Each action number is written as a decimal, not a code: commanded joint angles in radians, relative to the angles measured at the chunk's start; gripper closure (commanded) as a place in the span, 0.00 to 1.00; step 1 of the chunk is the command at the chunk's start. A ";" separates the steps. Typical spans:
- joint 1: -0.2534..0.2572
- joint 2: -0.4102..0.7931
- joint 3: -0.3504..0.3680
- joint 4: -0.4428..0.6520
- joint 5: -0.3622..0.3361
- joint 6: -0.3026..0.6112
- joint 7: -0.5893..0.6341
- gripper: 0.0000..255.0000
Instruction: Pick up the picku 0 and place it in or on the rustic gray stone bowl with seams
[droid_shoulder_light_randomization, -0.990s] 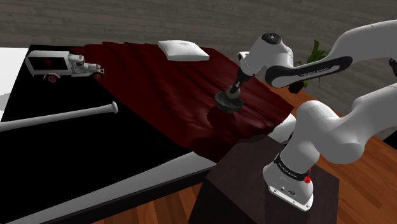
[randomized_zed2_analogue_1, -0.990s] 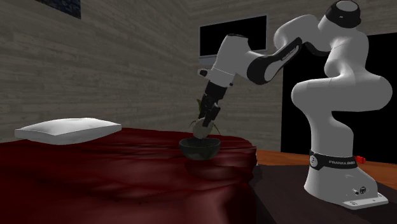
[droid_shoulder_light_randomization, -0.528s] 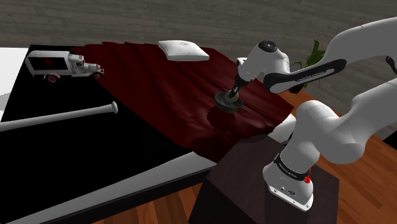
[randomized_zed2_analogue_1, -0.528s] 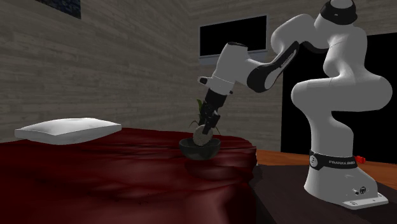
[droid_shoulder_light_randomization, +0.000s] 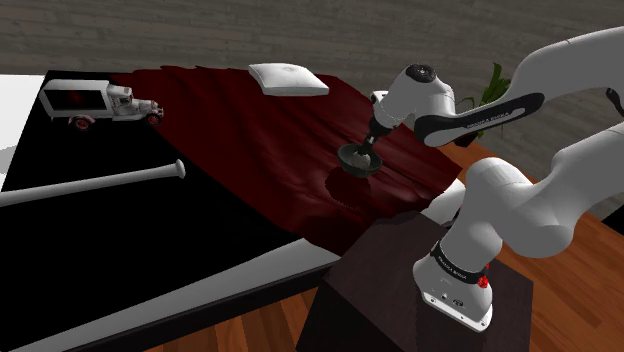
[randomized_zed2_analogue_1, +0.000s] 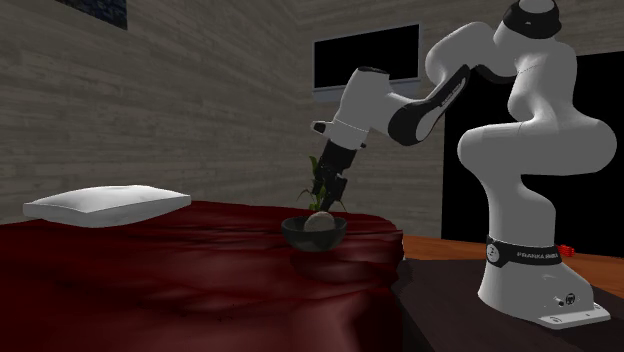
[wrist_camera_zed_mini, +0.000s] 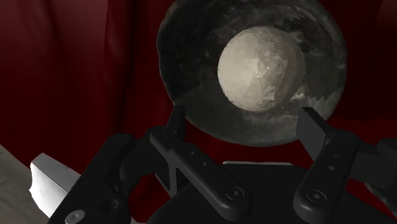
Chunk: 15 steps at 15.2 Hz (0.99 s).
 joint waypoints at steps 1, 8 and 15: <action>0.000 0.000 0.000 0.000 0.000 0.000 0.000 0.00; -0.060 -0.163 0.161 -0.022 0.118 -0.170 -0.071 0.00; -0.059 -0.163 0.160 -0.022 0.118 -0.170 -0.071 0.00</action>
